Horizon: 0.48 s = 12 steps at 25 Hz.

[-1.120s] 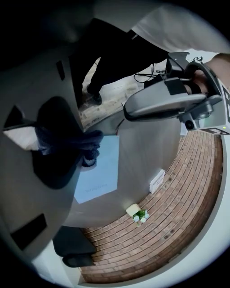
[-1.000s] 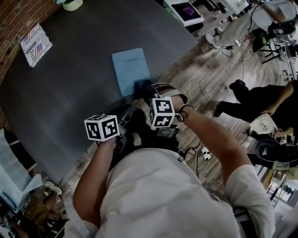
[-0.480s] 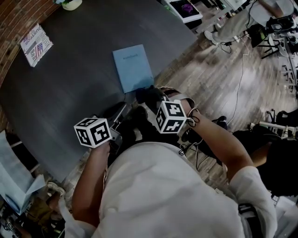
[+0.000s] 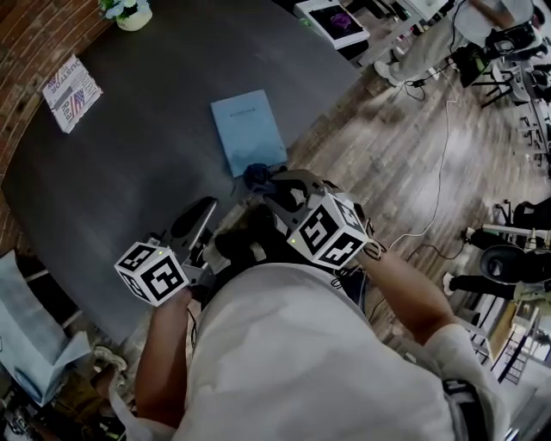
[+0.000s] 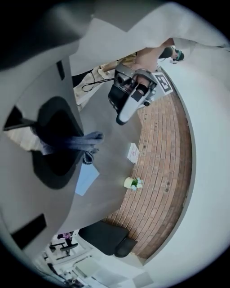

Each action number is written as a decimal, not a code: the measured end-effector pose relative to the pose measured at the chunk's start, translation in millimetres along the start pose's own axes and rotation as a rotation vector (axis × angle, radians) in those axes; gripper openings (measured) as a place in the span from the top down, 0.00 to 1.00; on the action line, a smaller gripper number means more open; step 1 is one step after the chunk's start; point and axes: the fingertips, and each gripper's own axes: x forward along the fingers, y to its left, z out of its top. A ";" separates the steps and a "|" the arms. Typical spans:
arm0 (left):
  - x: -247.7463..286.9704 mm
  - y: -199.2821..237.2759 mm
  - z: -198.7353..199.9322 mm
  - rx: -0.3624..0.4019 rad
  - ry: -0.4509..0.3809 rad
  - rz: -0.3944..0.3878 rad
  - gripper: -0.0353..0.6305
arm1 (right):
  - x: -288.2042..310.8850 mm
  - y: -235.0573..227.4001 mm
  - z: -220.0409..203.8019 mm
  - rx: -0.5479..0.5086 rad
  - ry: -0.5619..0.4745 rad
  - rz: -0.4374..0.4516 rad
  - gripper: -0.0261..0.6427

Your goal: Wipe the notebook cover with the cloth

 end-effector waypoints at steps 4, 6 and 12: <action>-18.3 -12.0 13.4 0.026 -0.048 -0.016 0.86 | -19.1 -0.6 12.5 0.123 -0.061 -0.028 0.83; -27.8 -16.9 17.3 0.045 -0.064 -0.025 0.86 | -30.4 -2.2 18.1 0.193 -0.098 -0.050 0.83; -55.6 -28.2 27.7 0.109 -0.110 -0.049 0.87 | -62.1 -7.5 31.1 0.355 -0.208 -0.123 0.83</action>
